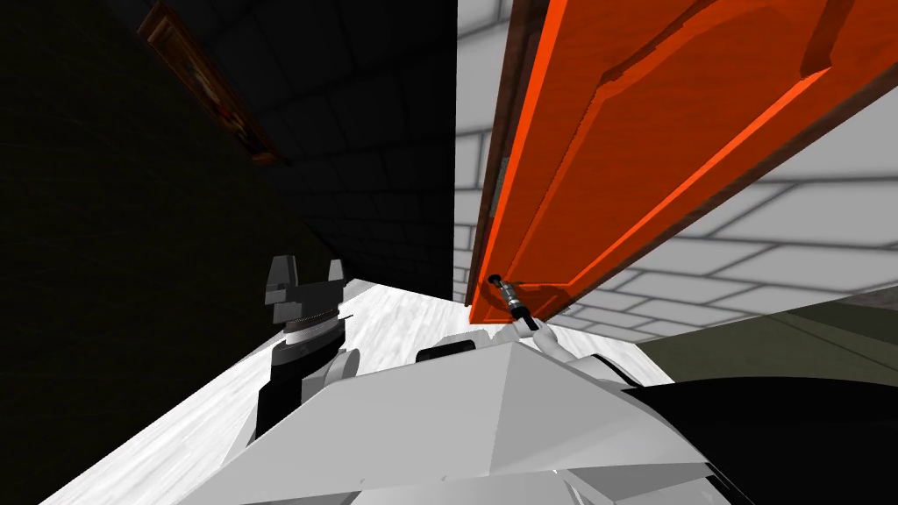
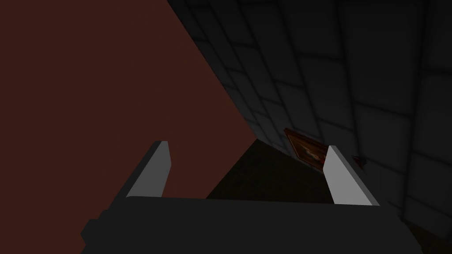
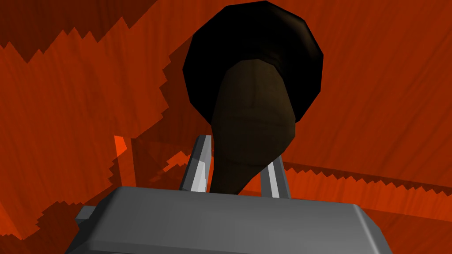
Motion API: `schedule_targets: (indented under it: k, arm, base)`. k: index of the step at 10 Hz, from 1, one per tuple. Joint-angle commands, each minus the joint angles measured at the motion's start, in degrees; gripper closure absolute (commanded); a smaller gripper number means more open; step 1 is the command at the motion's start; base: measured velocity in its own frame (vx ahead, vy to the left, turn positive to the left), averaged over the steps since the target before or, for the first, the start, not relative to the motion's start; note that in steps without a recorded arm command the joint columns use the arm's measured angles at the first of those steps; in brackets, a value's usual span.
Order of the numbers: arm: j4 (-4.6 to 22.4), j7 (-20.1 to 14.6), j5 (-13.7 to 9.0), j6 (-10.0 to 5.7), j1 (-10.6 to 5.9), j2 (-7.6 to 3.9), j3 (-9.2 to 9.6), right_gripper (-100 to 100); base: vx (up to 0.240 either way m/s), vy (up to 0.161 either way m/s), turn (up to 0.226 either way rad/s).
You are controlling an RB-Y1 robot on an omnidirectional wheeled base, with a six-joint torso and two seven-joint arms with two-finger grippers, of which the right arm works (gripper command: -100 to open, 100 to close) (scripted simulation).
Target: Pull the door open
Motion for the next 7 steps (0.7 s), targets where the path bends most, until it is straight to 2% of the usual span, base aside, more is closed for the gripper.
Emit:
schedule_targets:
  k: [1,4,6,7]
  arm:
    - [-0.27,-0.89,0.36,-0.96,0.65,-0.61,0.95,100]
    - [-1.22,-3.23,1.10,-3.00,2.25,-2.43,3.12,100]
    - [-1.81,-4.68,1.55,-4.26,3.23,-3.55,4.46,100]
    - [-0.56,-4.39,1.48,-4.28,2.47,-3.13,4.24,100]
  base:
    - [-0.209,-0.052,0.077]
    - [-0.233,-0.062,0.117]
    - [-0.261,-0.107,0.120]
    - [-0.108,-0.030,0.024]
